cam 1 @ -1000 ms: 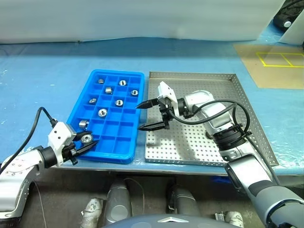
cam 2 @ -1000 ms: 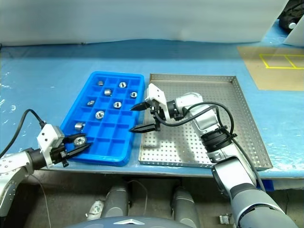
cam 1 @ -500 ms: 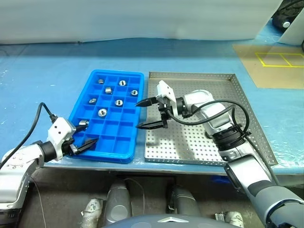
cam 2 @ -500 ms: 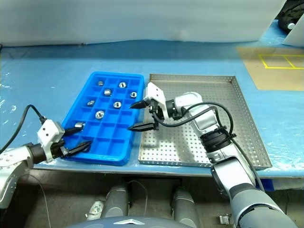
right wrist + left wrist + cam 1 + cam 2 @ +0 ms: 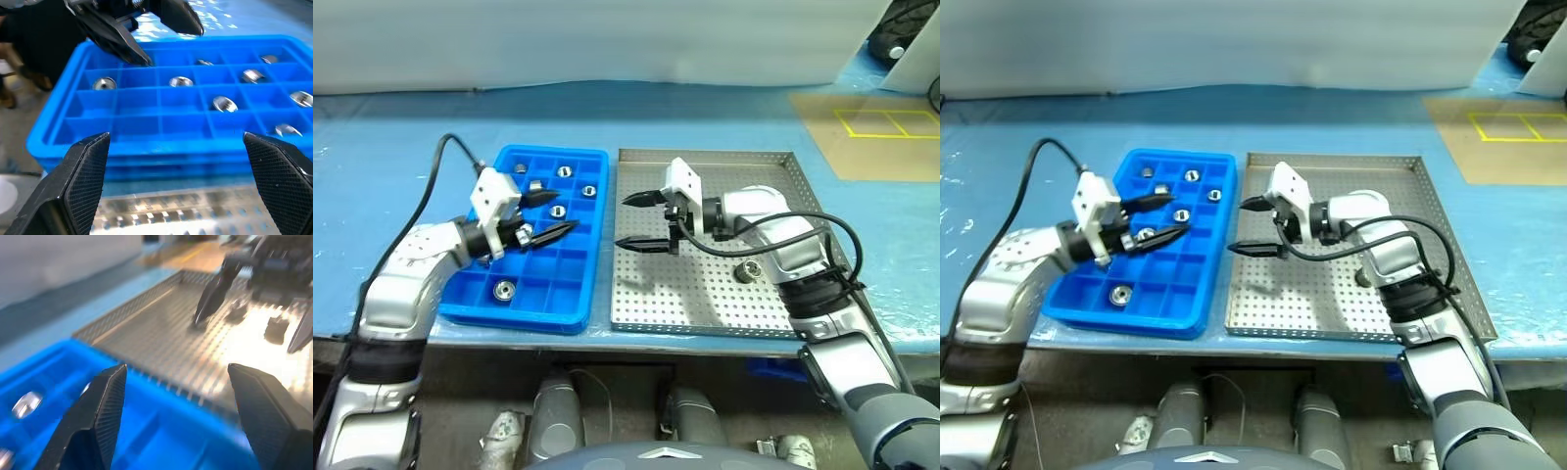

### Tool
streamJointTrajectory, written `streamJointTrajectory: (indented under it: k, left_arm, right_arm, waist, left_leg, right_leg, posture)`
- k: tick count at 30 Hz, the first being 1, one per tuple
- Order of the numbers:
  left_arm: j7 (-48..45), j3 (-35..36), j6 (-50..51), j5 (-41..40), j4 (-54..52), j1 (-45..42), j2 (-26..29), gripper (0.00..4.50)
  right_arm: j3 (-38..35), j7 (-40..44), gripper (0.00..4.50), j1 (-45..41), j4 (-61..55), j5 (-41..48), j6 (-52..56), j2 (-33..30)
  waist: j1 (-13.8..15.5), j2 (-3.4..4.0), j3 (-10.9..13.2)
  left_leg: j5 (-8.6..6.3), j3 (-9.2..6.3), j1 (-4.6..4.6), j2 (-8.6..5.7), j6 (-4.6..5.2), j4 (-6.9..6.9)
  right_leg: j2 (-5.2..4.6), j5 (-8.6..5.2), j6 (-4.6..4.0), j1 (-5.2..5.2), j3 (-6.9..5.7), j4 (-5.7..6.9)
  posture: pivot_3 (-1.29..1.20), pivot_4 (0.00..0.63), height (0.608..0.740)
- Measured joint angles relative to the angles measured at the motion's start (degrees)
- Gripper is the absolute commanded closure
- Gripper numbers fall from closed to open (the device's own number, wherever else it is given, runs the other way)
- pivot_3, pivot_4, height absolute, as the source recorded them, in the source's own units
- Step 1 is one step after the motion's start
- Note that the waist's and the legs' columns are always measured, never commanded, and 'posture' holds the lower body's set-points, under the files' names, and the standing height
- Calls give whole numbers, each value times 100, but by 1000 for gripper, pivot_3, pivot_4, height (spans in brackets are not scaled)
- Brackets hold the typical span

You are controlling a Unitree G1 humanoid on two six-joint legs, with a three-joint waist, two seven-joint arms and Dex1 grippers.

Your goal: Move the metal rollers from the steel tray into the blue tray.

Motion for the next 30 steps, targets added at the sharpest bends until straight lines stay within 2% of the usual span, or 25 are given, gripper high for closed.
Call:
streamJointTrajectory:
  k: [6,10,18,23,30]
  left_arm:
    - [-768,-1001,-494,320,1710,-1259,-894,1037]
    - [-1192,-1363,-947,562,2462,-1538,-1285,1037]
    - [-1852,-1757,-1195,709,2880,-1644,-1605,1037]
    - [-1986,-1812,-1292,794,2923,-1623,-1682,1037]
    - [-1982,-1809,-1297,832,2933,-1614,-1713,1037]
  right_arm:
    - [-486,-673,0,903,-997,0,502,-507]
    - [-831,-1092,0,1460,-1549,20,829,-760]
    - [-1487,-1789,0,2914,-2503,217,1479,-982]
    - [-1517,-2093,0,3127,-2452,214,1469,-978]
    - [-1646,-2447,0,3080,-1619,196,1266,-792]
  waist:
    - [-233,1,-1]
    - [-459,1,-1]
    - [-648,3,-2]
    - [-751,3,-2]
    - [-770,4,-3]
  left_leg:
    - [-1,4,-7,-3,4,21]
    - [-18,9,-4,-2,31,27]
    - [-30,19,4,-4,51,51]
    - [-35,21,4,-10,58,65]
    - [-45,24,-3,-19,75,75]
  right_leg:
    - [2,0,1,2,15,-9]
    - [5,0,2,1,26,-13]
    - [5,3,9,18,43,-23]
    - [5,-14,52,20,59,-24]
    - [3,-5,38,20,68,-27]
  posture:
    - [-387,150,740]
    - [-473,150,740]
    - [-555,150,740]
    - [-554,150,740]
    - [-521,150,740]
